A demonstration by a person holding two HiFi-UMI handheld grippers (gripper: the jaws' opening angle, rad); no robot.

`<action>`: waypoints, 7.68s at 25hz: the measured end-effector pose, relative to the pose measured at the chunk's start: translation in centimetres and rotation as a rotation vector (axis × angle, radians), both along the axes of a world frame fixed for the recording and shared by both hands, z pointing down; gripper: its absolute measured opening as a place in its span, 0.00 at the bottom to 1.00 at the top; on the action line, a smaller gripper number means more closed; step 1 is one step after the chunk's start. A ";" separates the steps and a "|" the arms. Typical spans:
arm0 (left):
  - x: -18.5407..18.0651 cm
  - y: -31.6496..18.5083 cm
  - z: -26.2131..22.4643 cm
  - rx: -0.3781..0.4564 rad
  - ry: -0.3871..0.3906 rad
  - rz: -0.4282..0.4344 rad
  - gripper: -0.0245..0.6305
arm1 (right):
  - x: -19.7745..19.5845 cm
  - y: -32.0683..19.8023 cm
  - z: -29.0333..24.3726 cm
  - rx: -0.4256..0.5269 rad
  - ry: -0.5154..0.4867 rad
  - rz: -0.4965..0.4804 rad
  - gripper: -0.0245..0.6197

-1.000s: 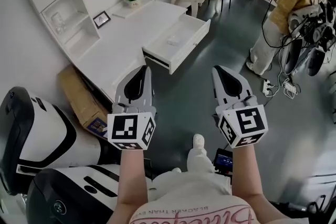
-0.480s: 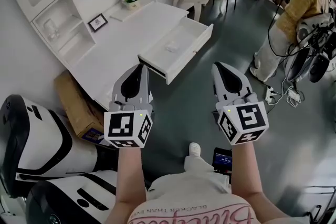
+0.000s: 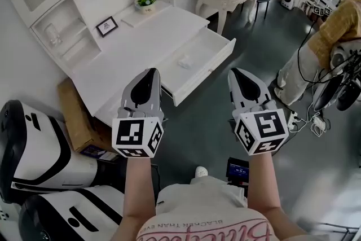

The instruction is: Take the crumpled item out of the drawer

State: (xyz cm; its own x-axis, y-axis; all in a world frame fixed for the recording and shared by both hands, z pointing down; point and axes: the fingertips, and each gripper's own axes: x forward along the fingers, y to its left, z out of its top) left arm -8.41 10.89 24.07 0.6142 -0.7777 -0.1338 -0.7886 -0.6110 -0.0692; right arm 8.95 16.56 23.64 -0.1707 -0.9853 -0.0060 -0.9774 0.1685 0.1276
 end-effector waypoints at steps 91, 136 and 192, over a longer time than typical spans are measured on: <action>8.2 -44.5 19.5 -0.436 -0.118 -0.044 0.05 | 5.9 -46.6 35.6 -0.943 0.096 -0.291 0.55; 5.3 -44.7 24.2 -0.553 -0.155 -0.157 0.05 | 4.4 -45.4 49.4 -1.299 0.131 -0.324 0.13; 8.1 -41.5 11.3 -0.233 -0.122 -0.027 0.05 | 5.1 -44.1 19.6 -0.604 -0.045 -0.251 0.13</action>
